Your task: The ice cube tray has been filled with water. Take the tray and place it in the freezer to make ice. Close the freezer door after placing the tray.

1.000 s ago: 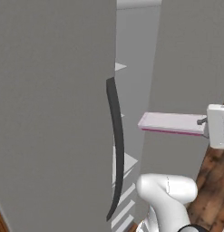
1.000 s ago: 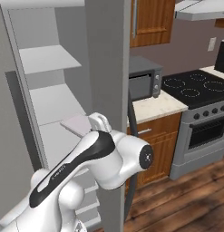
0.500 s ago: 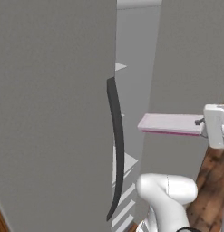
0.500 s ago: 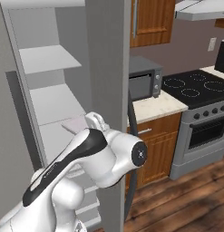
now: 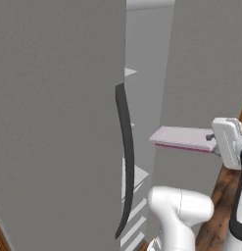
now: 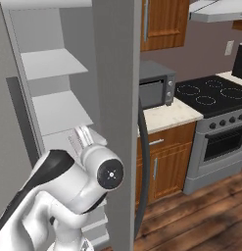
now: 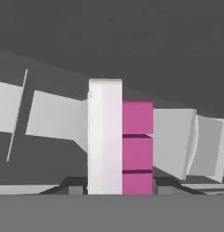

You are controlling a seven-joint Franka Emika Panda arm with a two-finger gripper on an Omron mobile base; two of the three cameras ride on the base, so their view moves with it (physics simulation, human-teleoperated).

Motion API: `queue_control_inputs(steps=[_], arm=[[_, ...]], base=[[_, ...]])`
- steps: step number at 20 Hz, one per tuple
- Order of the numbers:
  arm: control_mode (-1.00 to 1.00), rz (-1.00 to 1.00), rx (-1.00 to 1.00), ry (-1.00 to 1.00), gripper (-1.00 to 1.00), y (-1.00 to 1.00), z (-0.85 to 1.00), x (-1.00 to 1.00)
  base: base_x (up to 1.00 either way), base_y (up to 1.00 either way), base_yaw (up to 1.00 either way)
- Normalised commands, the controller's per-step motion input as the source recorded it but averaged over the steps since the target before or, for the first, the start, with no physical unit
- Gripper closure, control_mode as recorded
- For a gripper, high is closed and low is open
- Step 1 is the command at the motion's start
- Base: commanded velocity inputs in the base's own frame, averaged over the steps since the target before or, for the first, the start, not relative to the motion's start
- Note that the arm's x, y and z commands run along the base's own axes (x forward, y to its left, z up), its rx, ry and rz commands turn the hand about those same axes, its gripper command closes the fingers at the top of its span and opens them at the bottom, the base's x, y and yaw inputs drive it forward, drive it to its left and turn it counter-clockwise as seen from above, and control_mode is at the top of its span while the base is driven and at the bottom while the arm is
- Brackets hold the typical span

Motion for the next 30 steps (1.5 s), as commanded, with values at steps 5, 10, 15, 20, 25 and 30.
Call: queue_control_inputs(steps=[5, 10, 15, 20, 25, 30], arm=[[-1.0, -0.08, 0.03, 0.0, 1.0, 0.16, 0.02, -0.43], [-1.0, -0.05, 0.12, -0.05, 1.0, 0.15, 0.16, -0.26], [-1.0, 0.0, 0.04, -0.05, 1.0, 0.23, 0.18, -0.25], [-1.0, 0.0, 0.0, -0.01, 1.0, 0.24, 0.03, -0.08], [-1.0, -0.05, -0.01, -0.02, 1.0, 0.16, 0.0, 0.14], [-1.0, -0.08, -0.01, -0.1, 1.0, 0.12, 0.0, 0.27]], base=[[0.0, 0.0, 0.0], [0.0, 0.0, 0.0], [0.0, 0.0, 0.0], [0.0, 0.0, 0.0], [0.0, 0.0, 0.0], [0.0, 0.0, 0.0]])
